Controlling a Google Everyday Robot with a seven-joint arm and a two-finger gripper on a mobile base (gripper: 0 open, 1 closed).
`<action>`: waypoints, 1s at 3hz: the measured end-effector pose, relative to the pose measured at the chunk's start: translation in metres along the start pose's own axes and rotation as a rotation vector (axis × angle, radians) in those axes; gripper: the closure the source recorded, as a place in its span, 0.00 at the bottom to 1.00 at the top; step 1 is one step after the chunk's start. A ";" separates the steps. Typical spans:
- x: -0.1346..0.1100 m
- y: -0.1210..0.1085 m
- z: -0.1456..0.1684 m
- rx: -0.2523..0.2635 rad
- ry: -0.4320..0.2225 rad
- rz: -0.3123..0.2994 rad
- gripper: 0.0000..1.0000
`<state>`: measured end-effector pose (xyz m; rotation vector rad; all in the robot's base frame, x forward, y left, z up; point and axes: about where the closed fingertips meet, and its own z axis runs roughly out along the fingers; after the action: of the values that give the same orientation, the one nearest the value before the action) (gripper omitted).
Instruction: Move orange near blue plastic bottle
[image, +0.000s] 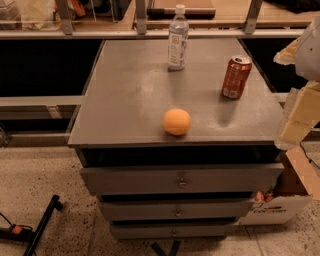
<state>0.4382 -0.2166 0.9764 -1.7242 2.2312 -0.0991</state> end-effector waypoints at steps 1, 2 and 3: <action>0.000 0.000 0.000 0.000 0.000 0.000 0.00; 0.001 0.000 0.004 -0.008 -0.008 0.016 0.00; -0.005 0.002 0.016 -0.017 -0.090 0.039 0.00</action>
Offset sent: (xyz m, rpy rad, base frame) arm 0.0022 -0.0025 -0.0161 0.0323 0.0425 -0.0266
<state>0.4418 -0.2092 0.9619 -1.6594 2.2054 0.0064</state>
